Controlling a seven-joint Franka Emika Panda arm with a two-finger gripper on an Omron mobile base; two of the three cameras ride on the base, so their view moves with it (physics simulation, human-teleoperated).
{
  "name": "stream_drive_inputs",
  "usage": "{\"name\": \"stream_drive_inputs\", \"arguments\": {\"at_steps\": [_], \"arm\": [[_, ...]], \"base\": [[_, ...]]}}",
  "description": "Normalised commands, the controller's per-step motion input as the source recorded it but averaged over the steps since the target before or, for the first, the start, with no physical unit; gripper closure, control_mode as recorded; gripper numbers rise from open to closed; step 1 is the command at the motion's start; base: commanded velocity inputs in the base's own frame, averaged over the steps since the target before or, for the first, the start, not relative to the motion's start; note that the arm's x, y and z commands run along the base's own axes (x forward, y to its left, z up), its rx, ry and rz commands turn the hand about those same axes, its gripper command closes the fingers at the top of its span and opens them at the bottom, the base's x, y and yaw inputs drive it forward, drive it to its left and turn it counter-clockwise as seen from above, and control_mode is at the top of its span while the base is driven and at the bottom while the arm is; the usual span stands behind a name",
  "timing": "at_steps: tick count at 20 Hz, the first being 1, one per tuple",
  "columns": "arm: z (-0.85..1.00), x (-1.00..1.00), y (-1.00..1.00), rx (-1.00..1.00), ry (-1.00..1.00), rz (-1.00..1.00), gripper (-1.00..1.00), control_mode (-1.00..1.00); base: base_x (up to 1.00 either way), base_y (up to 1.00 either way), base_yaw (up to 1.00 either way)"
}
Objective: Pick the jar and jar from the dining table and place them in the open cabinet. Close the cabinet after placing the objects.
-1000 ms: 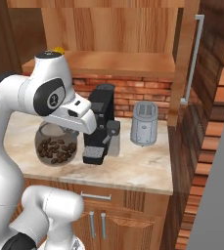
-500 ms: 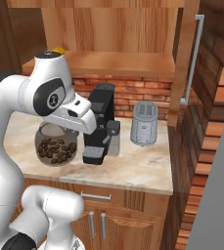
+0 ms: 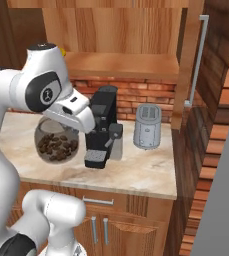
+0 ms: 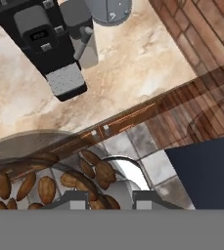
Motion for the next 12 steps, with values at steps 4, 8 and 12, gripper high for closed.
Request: {"name": "stream_drive_inputs", "arguments": {"at_steps": [4,8,12], "arm": [[0.46,0.00,0.00,0.00,0.00,-0.20,1.00,-1.00],[0.40,-0.01,0.00,0.00,-0.01,-0.21,1.00,-1.00],[0.41,0.00,0.02,0.00,-0.04,-0.24,1.00,-1.00]], "base": [[0.00,0.00,0.00],[0.00,0.00,0.00],[0.00,0.00,0.00]]}}
